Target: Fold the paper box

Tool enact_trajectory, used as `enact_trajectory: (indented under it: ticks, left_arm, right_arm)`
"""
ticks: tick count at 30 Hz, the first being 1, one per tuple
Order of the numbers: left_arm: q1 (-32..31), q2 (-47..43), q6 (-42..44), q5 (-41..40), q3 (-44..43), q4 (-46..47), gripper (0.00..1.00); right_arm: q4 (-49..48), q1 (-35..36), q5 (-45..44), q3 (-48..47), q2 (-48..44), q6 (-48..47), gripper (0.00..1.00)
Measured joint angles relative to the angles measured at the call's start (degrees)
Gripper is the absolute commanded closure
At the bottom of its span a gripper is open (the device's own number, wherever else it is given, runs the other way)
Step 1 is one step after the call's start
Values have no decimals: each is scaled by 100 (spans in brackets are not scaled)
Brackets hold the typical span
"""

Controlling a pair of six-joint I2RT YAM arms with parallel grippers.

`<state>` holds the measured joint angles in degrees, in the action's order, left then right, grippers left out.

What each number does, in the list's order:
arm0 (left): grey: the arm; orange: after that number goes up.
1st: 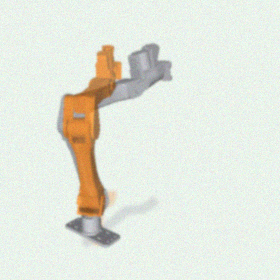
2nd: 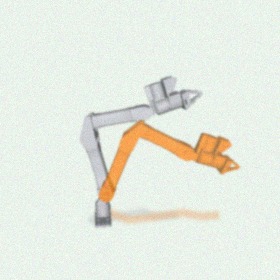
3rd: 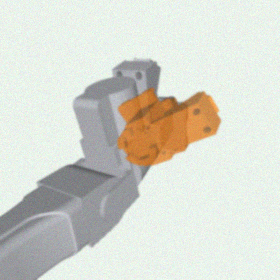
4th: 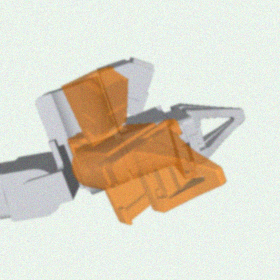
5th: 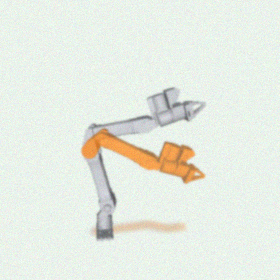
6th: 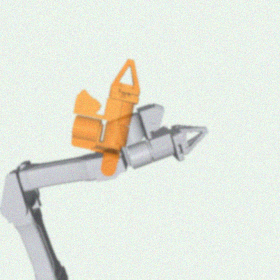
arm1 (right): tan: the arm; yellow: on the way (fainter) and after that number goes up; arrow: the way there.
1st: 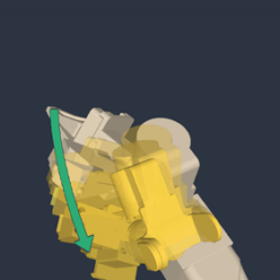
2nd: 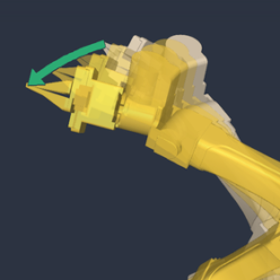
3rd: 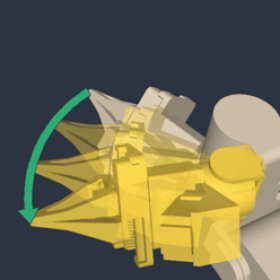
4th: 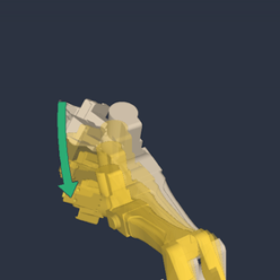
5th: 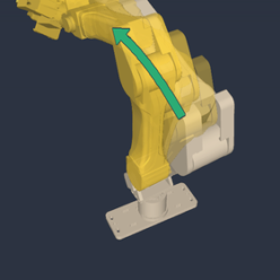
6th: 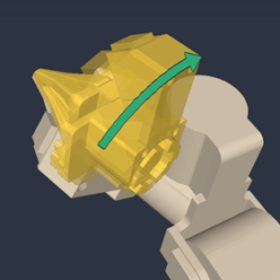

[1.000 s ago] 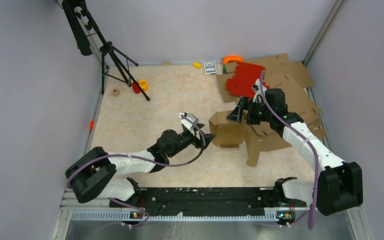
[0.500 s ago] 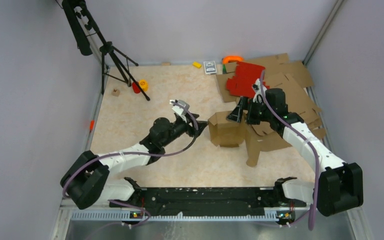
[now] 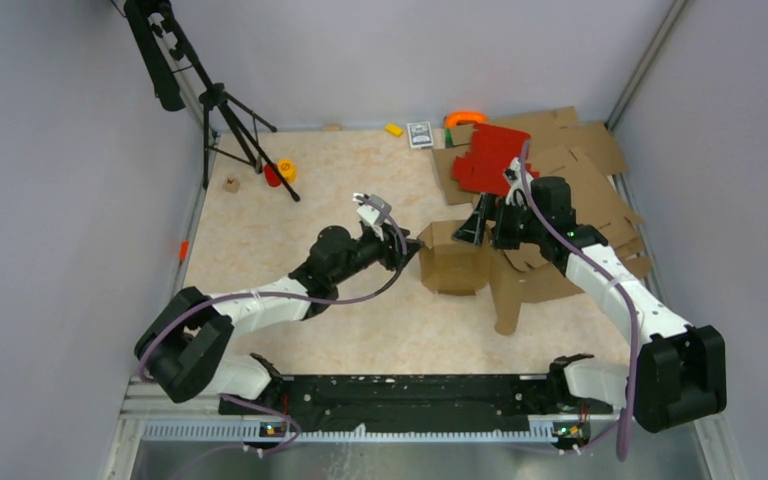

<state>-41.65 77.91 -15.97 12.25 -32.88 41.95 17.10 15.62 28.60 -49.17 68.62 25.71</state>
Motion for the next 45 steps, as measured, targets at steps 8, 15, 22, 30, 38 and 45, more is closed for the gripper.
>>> enact_trajectory:
  ticks: [8, 15, 22, 30, 38, 45]
  left_arm:
    - [37, 372, 85, 267, -284, 55, 55]
    - [37, 514, 94, 553, -354, 177, 57]
    - [37, 514, 131, 688, -354, 221, 63]
    - [44, 514, 153, 741, -356, 223, 53]
    - [79, 299, 249, 654, -192, 149, 17]
    - [142, -212, 262, 369, 245, -221, 20]
  right_arm:
    - [-107, 0, 46, 90, 0, 7, 12]
    - [-138, 0, 140, 120, 0, 17, 6]
    - [-286, 0, 267, 190, -125, 101, 6]
    - [-479, -2, 444, 219, -146, 160, 5]
    - [-402, -15, 356, 269, -232, 81, 5]
    - [-380, -15, 341, 387, -302, -173, 2]
